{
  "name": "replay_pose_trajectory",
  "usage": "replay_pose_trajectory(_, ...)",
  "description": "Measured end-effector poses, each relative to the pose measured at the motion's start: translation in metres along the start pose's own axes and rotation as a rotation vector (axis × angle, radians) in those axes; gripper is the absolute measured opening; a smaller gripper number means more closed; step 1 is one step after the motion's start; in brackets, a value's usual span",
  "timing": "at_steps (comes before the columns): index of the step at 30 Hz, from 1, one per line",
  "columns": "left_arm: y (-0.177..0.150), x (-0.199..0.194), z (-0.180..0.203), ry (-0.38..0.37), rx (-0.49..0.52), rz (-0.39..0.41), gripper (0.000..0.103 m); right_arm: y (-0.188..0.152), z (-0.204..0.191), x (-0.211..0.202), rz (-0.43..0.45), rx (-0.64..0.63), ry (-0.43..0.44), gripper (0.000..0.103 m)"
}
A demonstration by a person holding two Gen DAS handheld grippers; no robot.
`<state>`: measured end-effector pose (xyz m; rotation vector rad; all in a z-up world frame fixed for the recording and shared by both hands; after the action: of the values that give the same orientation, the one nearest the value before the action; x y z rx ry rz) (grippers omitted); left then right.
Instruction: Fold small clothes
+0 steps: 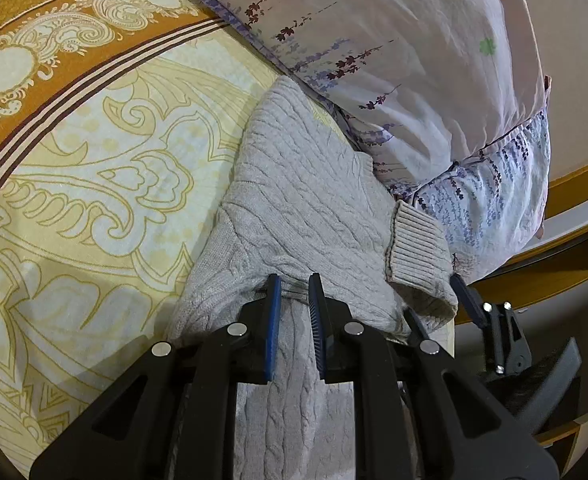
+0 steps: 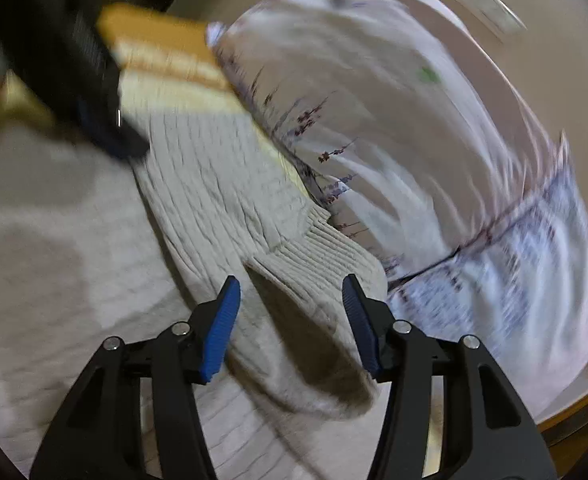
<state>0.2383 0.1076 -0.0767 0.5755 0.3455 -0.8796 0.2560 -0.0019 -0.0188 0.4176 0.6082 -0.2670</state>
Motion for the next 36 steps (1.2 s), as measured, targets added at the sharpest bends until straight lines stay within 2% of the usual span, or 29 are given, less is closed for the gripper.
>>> replay_pose_trajectory(1, 0.000, 0.000, 0.000, -0.001, -0.001, -0.001, 0.016, -0.001, -0.001, 0.007, -0.015, -0.032, -0.032, 0.046)
replay_pose_trajectory(2, 0.000, 0.000, 0.000, -0.001, -0.001, -0.001, 0.016, -0.001, -0.002, 0.013, -0.023, -0.047, -0.048, 0.039)
replay_pose_trajectory(3, -0.001, 0.000, 0.000, -0.001, 0.000, -0.001, 0.016, -0.002, -0.001, 0.018, -0.034, -0.053, -0.058, 0.026)
replay_pose_trajectory(5, 0.000, 0.000, 0.000, -0.001, -0.001, -0.001, 0.016, -0.003, 0.005, 0.025, -0.055, 0.000, -0.038, 0.008)
replay_pose_trajectory(10, 0.000, 0.000, 0.000, -0.001, 0.000, -0.001, 0.017, -0.012, 0.056, 0.006, -0.021, 0.351, 0.005, 0.007)
replay_pose_trajectory(14, -0.001, -0.001, 0.000, -0.004, 0.003, 0.001, 0.017, -0.065, 0.127, -0.018, -0.022, 0.814, 0.041, 0.007)
replay_pose_trajectory(16, -0.001, -0.002, 0.001, -0.005, 0.003, 0.002, 0.017, -0.117, 0.152, -0.022, -0.067, 1.117, 0.111, 0.007)
replay_pose_trajectory(18, -0.001, -0.002, 0.001, -0.004, 0.003, 0.003, 0.017, -0.165, 0.155, -0.014, -0.133, 1.345, 0.206, 0.007)
replay_pose_trajectory(20, -0.002, -0.002, 0.001, -0.003, 0.004, 0.005, 0.016, -0.203, 0.143, -0.005, -0.209, 1.501, 0.303, 0.007)
replay_pose_trajectory(22, -0.002, -0.002, 0.001, -0.002, 0.005, 0.004, 0.017, -0.225, 0.132, 0.003, -0.248, 1.610, 0.401, 0.007)
replay_pose_trajectory(23, -0.002, -0.002, 0.001, -0.002, 0.003, 0.005, 0.017, -0.235, 0.126, 0.004, -0.256, 1.687, 0.470, 0.012)
replay_pose_trajectory(25, -0.002, -0.002, 0.001, -0.002, 0.002, 0.005, 0.016, -0.244, 0.121, 0.000, -0.254, 1.754, 0.502, 0.019)
replay_pose_trajectory(27, -0.002, -0.002, 0.001, 0.000, 0.002, 0.006, 0.017, -0.250, 0.123, -0.003, -0.242, 1.795, 0.516, 0.041)
replay_pose_trajectory(32, -0.002, -0.002, 0.001, 0.000, 0.000, 0.006, 0.017, -0.258, 0.125, 0.006, -0.274, 1.819, 0.521, 0.042)
replay_pose_trajectory(34, -0.002, -0.002, 0.001, -0.001, -0.002, 0.005, 0.017, -0.260, 0.121, 0.015, -0.334, 1.788, 0.504, 0.027)
replay_pose_trajectory(35, -0.002, -0.002, 0.001, -0.001, -0.002, 0.005, 0.017, -0.260, 0.116, 0.020, -0.369, 1.762, 0.511, 0.007)
replay_pose_trajectory(36, -0.002, -0.002, 0.002, -0.003, -0.002, 0.003, 0.017, -0.257, 0.117, 0.021, -0.363, 1.750, 0.506, 0.007)
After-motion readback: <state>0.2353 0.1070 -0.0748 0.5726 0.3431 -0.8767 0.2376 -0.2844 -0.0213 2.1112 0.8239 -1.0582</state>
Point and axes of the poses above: each gripper's, at about its wrist camera, not at the fingertips, and x roughly the way its jaws point, z to its right, y to its top, the point moved 9 cm from there along x, roughly the way its jaws point, and after that the axes turned 6 degrees about -y, right-handed, at the moved point
